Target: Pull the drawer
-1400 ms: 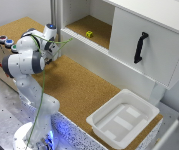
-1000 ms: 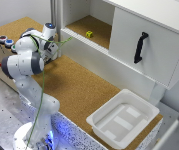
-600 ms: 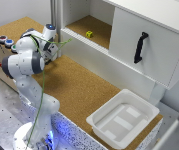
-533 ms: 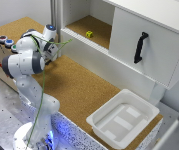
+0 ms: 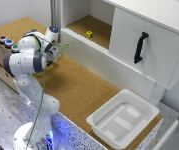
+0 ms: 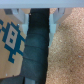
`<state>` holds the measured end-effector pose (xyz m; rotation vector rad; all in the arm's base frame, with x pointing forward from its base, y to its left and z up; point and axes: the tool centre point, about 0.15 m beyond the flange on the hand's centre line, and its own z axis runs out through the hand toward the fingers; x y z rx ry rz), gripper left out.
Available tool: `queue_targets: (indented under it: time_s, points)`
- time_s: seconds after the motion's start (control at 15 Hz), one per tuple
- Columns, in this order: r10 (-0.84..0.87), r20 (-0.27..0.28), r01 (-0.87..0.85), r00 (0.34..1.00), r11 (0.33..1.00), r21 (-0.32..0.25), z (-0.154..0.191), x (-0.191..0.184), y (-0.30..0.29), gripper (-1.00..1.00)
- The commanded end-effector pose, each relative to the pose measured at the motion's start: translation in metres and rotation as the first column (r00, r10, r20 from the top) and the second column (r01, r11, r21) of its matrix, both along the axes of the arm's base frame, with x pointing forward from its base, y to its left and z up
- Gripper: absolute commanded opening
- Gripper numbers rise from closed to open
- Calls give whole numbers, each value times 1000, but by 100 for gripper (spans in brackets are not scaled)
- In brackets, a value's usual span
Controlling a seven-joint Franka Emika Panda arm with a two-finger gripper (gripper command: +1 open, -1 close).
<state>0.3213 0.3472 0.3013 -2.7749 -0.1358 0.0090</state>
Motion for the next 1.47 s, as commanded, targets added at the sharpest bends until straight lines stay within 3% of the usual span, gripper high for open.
queue_targets:
  time_s: [0.0,0.87,1.4]
  points:
    - [-13,0,13,1000,998,64,-26,3,-27,-100]
    - [-63,-34,65,997,995,81,-37,-3,-85,-100]
    - [-81,-60,85,995,994,64,-46,6,-116,-100]
